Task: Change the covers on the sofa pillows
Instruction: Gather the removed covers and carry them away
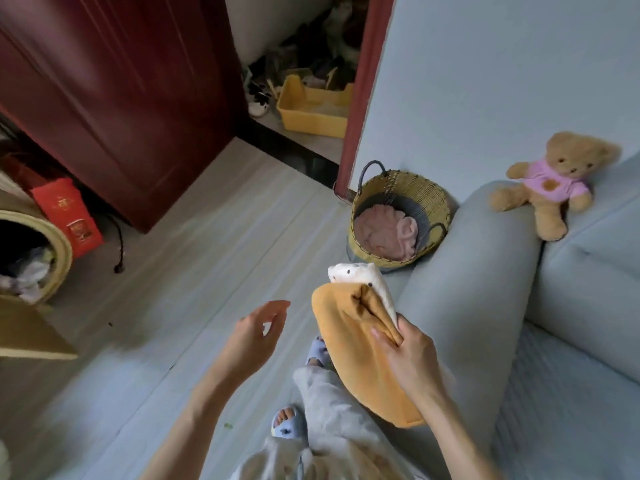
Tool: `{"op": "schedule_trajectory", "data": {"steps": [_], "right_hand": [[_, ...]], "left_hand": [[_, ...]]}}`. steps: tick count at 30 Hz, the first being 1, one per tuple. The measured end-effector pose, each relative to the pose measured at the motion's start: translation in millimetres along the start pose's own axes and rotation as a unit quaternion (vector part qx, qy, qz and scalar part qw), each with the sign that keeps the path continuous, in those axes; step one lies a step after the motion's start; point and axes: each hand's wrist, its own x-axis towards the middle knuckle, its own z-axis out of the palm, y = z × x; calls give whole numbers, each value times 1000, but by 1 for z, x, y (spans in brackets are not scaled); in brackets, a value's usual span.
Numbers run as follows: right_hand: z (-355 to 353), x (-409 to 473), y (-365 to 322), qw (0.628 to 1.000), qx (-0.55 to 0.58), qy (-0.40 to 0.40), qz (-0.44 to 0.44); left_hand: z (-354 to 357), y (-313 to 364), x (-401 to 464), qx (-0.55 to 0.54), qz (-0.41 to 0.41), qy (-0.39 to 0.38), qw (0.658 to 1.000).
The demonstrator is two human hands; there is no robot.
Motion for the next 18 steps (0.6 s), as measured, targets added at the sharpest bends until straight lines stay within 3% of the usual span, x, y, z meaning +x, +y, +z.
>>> {"op": "schedule_trajectory", "data": {"steps": [4,10,18], "right_hand": [[-8,52,-3,999,2,23,39],[-40,132,-12,997,5,31,70],[-83,227,-17,992,29,63,101]], "left_hand": [[7,-1,52,18,-9,-42,999],[3,21,140,25,-42,-46,998],[32,114,293,55,96,-97,989]]}}
